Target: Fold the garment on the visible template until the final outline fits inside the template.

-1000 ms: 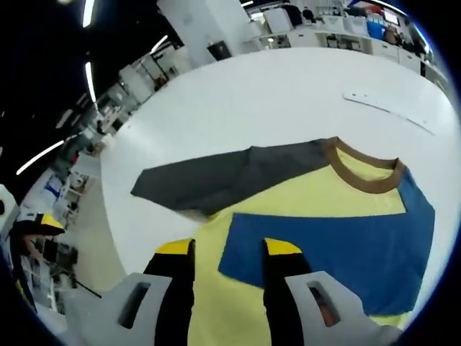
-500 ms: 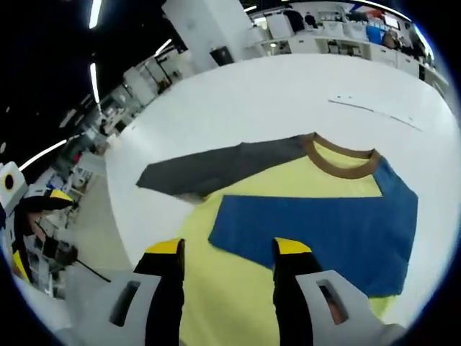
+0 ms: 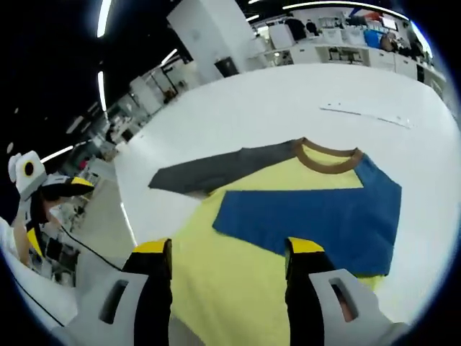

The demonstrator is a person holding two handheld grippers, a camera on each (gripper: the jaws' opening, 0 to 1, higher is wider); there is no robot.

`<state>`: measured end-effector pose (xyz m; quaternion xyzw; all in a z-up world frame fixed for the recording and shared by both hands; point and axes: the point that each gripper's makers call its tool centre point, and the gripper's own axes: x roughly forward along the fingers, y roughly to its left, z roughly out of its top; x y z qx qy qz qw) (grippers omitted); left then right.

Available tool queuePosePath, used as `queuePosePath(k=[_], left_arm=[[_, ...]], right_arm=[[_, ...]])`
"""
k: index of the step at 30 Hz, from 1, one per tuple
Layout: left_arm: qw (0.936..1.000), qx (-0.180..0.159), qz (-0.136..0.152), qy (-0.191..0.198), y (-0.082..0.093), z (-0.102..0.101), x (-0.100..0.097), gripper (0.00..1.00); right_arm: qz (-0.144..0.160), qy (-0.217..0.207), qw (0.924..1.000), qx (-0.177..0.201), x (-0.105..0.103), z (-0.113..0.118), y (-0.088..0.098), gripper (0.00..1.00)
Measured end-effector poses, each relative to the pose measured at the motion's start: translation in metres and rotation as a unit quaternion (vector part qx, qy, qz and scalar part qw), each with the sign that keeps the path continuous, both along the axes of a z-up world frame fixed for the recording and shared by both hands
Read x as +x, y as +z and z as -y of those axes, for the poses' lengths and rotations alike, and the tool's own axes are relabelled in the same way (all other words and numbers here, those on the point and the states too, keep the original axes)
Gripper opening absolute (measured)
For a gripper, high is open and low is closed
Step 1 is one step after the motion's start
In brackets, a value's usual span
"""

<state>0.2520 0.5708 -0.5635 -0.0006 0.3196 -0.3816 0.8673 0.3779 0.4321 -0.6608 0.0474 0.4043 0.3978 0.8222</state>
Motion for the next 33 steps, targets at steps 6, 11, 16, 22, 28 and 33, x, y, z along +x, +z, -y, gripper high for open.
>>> queuePosePath(k=[6, 11, 16, 22, 28, 33], left_arm=[[1.0000, 0.000, 0.003, 0.005, 0.002, 0.004, -0.002, 0.90], [1.0000, -0.001, 0.001, 0.009, 0.002, 0.006, -0.002, 0.90], [0.9999, -0.002, 0.000, 0.014, 0.002, 0.008, -0.003, 0.90], [0.9999, 0.003, 0.001, 0.015, 0.002, 0.009, 0.000, 0.90], [0.9998, 0.007, 0.000, 0.018, 0.002, 0.008, 0.002, 0.90], [0.9997, 0.008, -0.001, 0.021, 0.003, 0.008, 0.003, 0.90]], right_arm=[[0.005, -0.009, 0.9999, 0.006, -0.007, 0.018, 0.006, 0.68], [0.014, -0.008, 0.9998, 0.011, -0.013, 0.025, 0.014, 0.73], [0.021, -0.011, 0.9994, 0.026, -0.020, 0.033, 0.024, 0.77], [0.033, -0.026, 0.9983, 0.041, -0.023, 0.047, 0.037, 0.80], [0.042, -0.041, 0.9970, 0.051, -0.026, 0.064, 0.047, 0.82], [0.052, -0.050, 0.9959, 0.054, -0.030, 0.077, 0.053, 0.86]])
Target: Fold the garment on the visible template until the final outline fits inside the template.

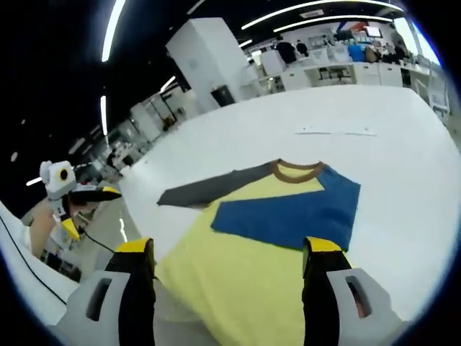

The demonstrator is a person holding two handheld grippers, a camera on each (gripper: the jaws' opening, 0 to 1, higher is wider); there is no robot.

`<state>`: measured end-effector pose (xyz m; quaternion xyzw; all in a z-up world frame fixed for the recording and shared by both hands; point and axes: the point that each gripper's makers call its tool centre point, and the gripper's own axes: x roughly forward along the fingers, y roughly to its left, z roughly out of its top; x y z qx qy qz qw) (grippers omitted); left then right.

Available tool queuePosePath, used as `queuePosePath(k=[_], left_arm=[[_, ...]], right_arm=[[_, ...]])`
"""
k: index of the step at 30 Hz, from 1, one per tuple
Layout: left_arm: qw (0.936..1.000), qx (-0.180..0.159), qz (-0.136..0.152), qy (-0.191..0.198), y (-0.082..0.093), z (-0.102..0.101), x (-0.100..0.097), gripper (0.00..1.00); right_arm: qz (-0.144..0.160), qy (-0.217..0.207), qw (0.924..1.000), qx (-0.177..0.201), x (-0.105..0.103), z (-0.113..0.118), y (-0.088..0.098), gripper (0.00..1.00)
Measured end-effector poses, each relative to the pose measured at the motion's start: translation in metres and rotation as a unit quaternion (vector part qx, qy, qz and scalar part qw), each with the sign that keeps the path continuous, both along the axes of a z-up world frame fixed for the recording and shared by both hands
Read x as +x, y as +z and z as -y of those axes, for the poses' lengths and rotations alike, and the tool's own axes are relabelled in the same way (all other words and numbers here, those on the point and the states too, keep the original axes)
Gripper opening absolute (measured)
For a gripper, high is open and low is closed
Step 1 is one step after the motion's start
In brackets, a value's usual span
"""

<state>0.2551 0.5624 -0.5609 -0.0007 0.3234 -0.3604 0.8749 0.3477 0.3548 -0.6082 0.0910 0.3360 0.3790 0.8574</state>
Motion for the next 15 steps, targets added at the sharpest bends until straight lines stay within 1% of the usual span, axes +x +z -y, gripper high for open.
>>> queuePosePath(k=[2, 5, 12, 15], left_arm=[[1.0000, 0.000, -0.001, 0.000, 0.000, 0.000, 0.000, 0.90], [1.0000, 0.003, -0.004, -0.001, -0.002, 0.002, -0.001, 0.90], [1.0000, 0.005, -0.006, -0.002, -0.002, 0.005, 0.001, 0.90], [0.9999, 0.006, -0.007, -0.005, -0.001, 0.007, 0.002, 0.90]], right_arm=[[0.005, -0.007, 1.0000, 0.001, -0.001, 0.005, 0.001, 0.88], [0.002, -0.016, 0.9998, 0.010, -0.005, 0.016, 0.001, 0.88], [0.005, -0.027, 0.9996, 0.006, -0.013, 0.035, 0.002, 0.91], [0.015, -0.036, 0.9992, 0.003, -0.015, 0.044, 0.006, 0.94]])
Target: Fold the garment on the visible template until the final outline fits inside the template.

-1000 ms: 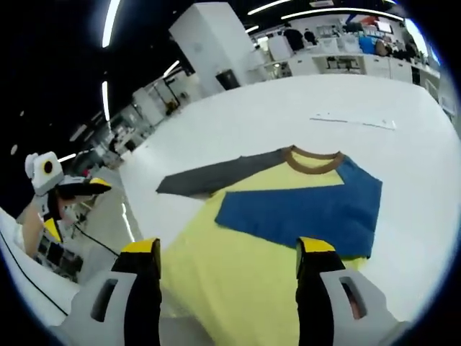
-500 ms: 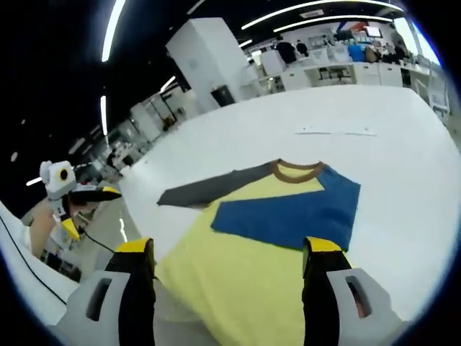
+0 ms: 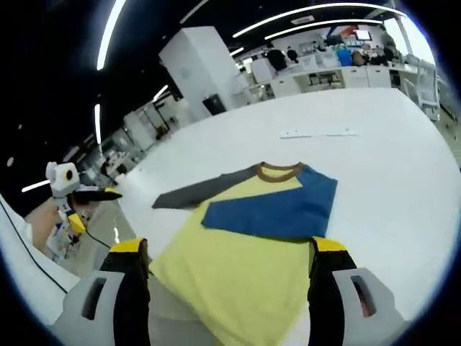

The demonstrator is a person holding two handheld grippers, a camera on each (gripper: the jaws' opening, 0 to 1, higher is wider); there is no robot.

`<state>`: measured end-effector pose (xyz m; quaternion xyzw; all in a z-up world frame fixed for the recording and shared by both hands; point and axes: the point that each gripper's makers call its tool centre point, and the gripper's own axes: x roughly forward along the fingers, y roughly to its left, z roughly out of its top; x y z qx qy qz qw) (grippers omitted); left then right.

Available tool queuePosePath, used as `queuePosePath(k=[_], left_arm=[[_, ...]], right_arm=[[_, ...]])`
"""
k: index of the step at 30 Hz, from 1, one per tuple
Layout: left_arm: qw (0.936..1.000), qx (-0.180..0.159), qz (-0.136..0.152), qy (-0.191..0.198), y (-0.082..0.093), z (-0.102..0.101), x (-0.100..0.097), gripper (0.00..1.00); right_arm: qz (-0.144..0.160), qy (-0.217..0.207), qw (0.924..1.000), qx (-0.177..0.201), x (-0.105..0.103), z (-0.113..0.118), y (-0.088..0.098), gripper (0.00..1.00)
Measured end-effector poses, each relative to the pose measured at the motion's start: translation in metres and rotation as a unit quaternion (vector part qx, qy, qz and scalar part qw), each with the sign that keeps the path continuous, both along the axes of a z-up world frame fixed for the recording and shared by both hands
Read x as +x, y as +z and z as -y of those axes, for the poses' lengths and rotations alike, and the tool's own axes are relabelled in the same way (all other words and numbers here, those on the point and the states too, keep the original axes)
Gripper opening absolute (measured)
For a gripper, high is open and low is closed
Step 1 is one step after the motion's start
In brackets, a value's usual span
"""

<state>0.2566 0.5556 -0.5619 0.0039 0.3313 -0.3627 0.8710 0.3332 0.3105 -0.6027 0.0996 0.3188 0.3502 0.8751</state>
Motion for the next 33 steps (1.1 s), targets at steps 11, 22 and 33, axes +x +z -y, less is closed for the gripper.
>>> queuePosePath(k=[11, 22, 33], left_arm=[[0.9999, -0.009, -0.001, -0.005, 0.000, 0.008, 0.003, 0.91], [0.9998, -0.019, -0.003, 0.006, -0.002, 0.001, 0.006, 0.91], [0.9999, -0.011, -0.005, 0.008, -0.004, -0.002, 0.001, 0.92]], right_arm=[[0.011, -0.013, 0.9999, 0.001, -0.007, 0.018, 0.005, 1.00], [0.003, -0.010, 0.9999, -0.007, -0.006, 0.016, 0.005, 1.00], [0.009, -0.015, 0.9998, 0.007, -0.003, 0.016, 0.008, 1.00]])
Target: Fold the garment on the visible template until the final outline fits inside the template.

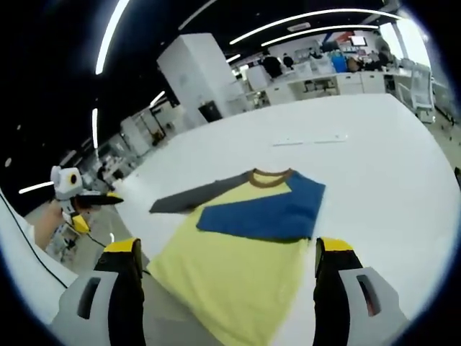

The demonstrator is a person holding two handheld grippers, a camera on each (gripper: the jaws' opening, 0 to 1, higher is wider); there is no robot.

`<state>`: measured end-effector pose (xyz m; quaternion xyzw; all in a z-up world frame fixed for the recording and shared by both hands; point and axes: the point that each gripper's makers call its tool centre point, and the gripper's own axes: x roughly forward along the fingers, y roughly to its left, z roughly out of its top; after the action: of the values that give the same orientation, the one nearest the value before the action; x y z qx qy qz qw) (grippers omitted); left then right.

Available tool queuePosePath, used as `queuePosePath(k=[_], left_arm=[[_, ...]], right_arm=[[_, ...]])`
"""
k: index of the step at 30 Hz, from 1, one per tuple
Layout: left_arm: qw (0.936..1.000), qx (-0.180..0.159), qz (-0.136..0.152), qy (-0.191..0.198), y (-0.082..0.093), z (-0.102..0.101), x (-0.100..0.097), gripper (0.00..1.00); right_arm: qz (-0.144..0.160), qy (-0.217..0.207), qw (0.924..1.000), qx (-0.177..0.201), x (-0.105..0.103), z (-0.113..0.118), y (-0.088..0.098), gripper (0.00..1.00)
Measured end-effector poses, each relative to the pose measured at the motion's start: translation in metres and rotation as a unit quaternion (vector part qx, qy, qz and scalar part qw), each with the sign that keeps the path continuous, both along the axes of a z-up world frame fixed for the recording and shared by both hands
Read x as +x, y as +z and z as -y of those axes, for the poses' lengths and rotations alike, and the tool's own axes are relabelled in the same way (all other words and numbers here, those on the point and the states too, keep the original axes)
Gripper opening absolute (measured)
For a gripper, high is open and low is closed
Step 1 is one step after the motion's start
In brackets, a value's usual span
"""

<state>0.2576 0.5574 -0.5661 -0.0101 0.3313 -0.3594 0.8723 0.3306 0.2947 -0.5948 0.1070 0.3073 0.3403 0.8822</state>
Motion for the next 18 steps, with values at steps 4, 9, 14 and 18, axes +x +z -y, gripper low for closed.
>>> queuePosePath(k=[4, 9, 14, 18], left_arm=[[1.0000, 0.002, -0.002, 0.007, -0.002, -0.004, 0.001, 0.91], [0.9999, 0.002, -0.003, 0.013, -0.002, -0.007, 0.001, 0.92], [0.9998, 0.005, -0.008, 0.017, -0.005, -0.010, 0.002, 0.91], [0.9997, 0.009, -0.014, 0.016, -0.009, -0.011, 0.003, 0.91]], right_arm=[[-0.002, 0.004, 1.0000, -0.005, -0.001, -0.001, -0.003, 1.00], [-0.006, 0.004, 1.0000, -0.001, -0.003, 0.000, -0.006, 1.00], [-0.010, 0.000, 0.9999, 0.002, -0.003, 0.003, -0.009, 1.00], [-0.013, -0.003, 0.9999, 0.006, -0.004, 0.004, -0.012, 1.00]])
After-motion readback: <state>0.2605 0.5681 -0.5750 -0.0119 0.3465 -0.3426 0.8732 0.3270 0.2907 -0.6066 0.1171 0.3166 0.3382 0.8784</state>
